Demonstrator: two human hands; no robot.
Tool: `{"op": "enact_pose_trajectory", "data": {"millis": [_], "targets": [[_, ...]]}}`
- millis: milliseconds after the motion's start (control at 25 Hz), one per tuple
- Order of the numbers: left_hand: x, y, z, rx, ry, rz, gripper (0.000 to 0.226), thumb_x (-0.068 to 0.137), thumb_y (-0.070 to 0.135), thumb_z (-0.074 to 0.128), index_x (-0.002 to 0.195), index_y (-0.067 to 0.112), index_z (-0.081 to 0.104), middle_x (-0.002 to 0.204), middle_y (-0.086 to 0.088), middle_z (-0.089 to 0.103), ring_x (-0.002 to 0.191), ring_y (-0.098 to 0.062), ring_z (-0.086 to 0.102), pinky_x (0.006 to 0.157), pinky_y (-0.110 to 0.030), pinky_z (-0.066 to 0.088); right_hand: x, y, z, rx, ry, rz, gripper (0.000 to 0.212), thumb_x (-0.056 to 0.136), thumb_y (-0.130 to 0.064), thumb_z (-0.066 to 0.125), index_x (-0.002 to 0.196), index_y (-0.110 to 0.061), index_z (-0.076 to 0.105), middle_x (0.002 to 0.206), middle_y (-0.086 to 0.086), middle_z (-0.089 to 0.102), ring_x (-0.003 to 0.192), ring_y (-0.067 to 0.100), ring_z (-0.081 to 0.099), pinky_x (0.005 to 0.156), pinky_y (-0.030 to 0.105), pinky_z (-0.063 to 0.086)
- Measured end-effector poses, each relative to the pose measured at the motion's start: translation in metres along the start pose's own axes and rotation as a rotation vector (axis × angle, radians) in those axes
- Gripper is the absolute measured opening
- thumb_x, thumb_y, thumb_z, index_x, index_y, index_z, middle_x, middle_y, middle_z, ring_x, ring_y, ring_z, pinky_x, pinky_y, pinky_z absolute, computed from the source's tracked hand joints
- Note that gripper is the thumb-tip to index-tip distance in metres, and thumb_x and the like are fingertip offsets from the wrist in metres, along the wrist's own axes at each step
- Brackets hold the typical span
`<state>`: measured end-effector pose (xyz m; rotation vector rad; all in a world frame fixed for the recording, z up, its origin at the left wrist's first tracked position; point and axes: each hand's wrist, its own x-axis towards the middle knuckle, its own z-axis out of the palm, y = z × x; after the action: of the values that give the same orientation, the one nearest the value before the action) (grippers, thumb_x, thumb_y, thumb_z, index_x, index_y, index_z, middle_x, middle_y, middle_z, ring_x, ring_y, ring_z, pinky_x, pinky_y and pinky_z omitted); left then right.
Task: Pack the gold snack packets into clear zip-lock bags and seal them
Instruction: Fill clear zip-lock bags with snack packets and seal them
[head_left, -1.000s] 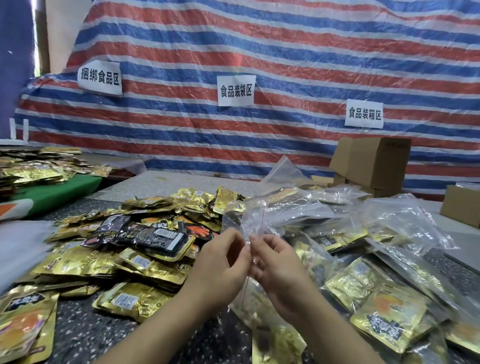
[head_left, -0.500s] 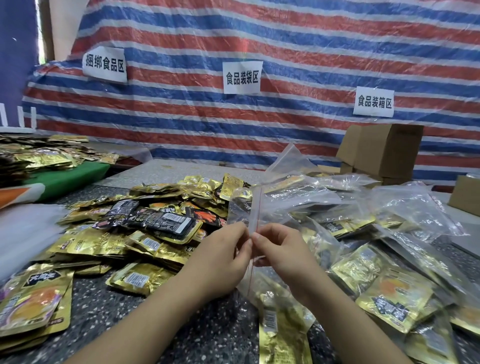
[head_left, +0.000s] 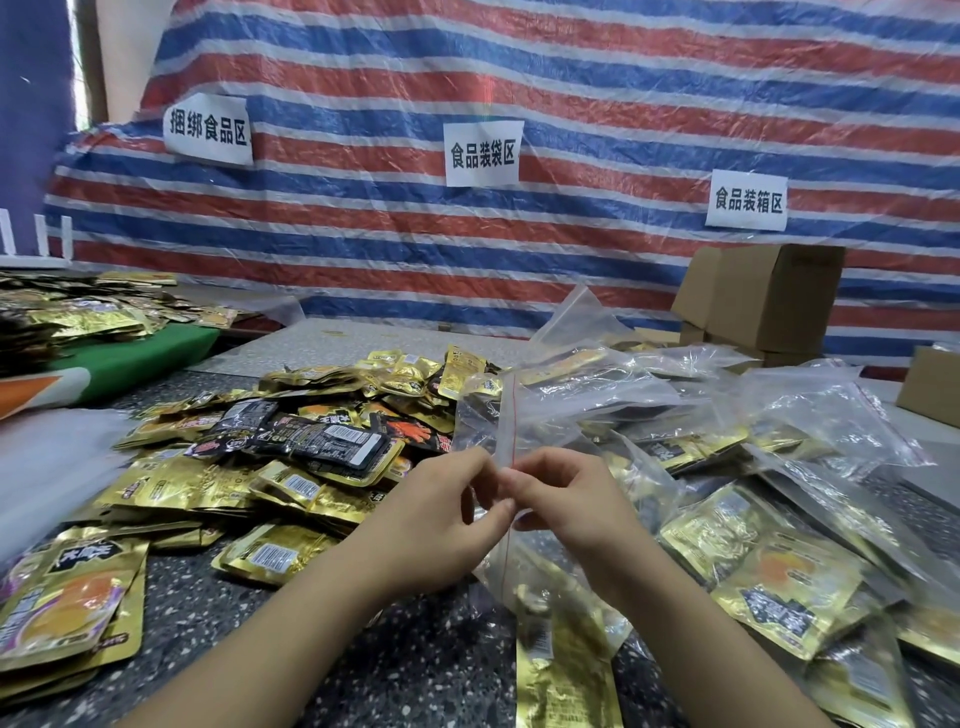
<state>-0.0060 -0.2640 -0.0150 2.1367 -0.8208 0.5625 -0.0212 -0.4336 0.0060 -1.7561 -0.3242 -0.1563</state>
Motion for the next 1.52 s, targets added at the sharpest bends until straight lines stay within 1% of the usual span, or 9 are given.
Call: {"op": "enact_pose_trajectory", "data": {"millis": [160,320,560,640,800,1000,1200,1400,1520], "targets": [[0.0001,-0.0034,0.0006,0.025,0.006,0.011,0.021,0.087,0.039,0.068,0.078,0.026,0.055,0.067,0.013,0.054,0.061,-0.004,0.051,0.054,-0.016,0.036,-0.0024,-0.0032,-0.0041,0.066,-0.068,0.042,0.011,0.087,-0.013,0.073,0.081,-0.004,0.074,0.075,0.011,0.072,0.072,0.016,0.068,0.069,0.028,0.054],[0.0006,-0.0042,0.0007,0.008,0.000,-0.002,0.009,0.091,0.028,0.062,0.083,0.022,0.062,0.072,0.012,0.059,0.066,-0.006,0.054,0.057,-0.022,0.041,-0.0038,-0.0048,-0.0049,0.057,-0.061,0.058,0.013,0.086,-0.015,0.074,0.081,-0.003,0.074,0.077,0.012,0.073,0.074,0.015,0.068,0.068,0.025,0.053],[0.0001,-0.0035,-0.0004,-0.091,-0.034,-0.035,0.015,0.095,0.019,0.056,0.084,0.021,0.066,0.070,0.004,0.061,0.060,-0.008,0.050,0.057,-0.029,0.042,-0.0046,-0.0060,-0.0044,0.058,-0.042,0.041,0.014,0.087,-0.014,0.074,0.082,-0.001,0.073,0.075,0.012,0.073,0.069,0.014,0.066,0.064,0.022,0.052],[0.0007,-0.0028,0.0002,-0.122,-0.022,-0.058,0.016,0.096,0.020,0.055,0.087,0.022,0.068,0.073,0.001,0.064,0.065,-0.017,0.056,0.061,-0.036,0.046,-0.0045,-0.0054,-0.0039,0.068,-0.033,0.029,0.014,0.089,-0.013,0.072,0.083,-0.001,0.073,0.074,0.012,0.072,0.070,0.015,0.066,0.065,0.023,0.052],[0.0005,-0.0025,0.0018,-0.110,-0.032,-0.073,0.019,0.095,0.027,0.051,0.088,0.022,0.067,0.076,0.001,0.067,0.070,-0.016,0.060,0.065,-0.041,0.050,-0.0026,-0.0031,0.0009,-0.036,-0.016,-0.006,0.014,0.094,-0.007,0.065,0.082,-0.004,0.070,0.069,0.006,0.069,0.065,0.010,0.065,0.063,0.022,0.054],[0.0019,-0.0011,0.0023,-0.111,-0.019,-0.092,0.020,0.097,0.020,0.053,0.087,0.024,0.069,0.075,0.006,0.068,0.064,-0.007,0.058,0.061,-0.027,0.047,-0.0013,-0.0007,0.0007,-0.111,-0.015,-0.035,0.014,0.097,-0.010,0.062,0.085,-0.006,0.069,0.070,0.004,0.068,0.066,0.012,0.063,0.067,0.025,0.055],[0.0010,0.0035,0.0019,-0.103,-0.012,-0.080,0.019,0.092,0.036,0.055,0.086,0.023,0.068,0.077,0.009,0.069,0.064,-0.005,0.060,0.059,-0.024,0.048,-0.0007,0.0008,0.0014,-0.085,0.002,-0.045,0.014,0.096,-0.011,0.063,0.089,-0.002,0.072,0.077,0.017,0.070,0.070,0.015,0.064,0.071,0.032,0.057],[0.0022,0.0021,0.0008,-0.064,0.017,-0.069,0.016,0.096,0.024,0.059,0.083,0.021,0.067,0.071,0.011,0.065,0.065,-0.004,0.059,0.059,-0.016,0.043,-0.0015,-0.0007,-0.0038,0.080,-0.056,0.015,0.015,0.095,-0.007,0.063,0.088,0.003,0.073,0.072,0.010,0.069,0.067,0.014,0.065,0.066,0.025,0.055],[0.0037,0.0034,-0.0006,0.002,0.137,-0.127,0.022,0.095,0.027,0.058,0.075,0.023,0.065,0.064,0.011,0.061,0.058,-0.004,0.055,0.052,-0.015,0.039,-0.0006,-0.0023,-0.0020,-0.007,0.091,0.007,0.014,0.093,-0.006,0.065,0.081,-0.005,0.072,0.063,0.001,0.068,0.059,0.011,0.062,0.056,0.022,0.051]]}}
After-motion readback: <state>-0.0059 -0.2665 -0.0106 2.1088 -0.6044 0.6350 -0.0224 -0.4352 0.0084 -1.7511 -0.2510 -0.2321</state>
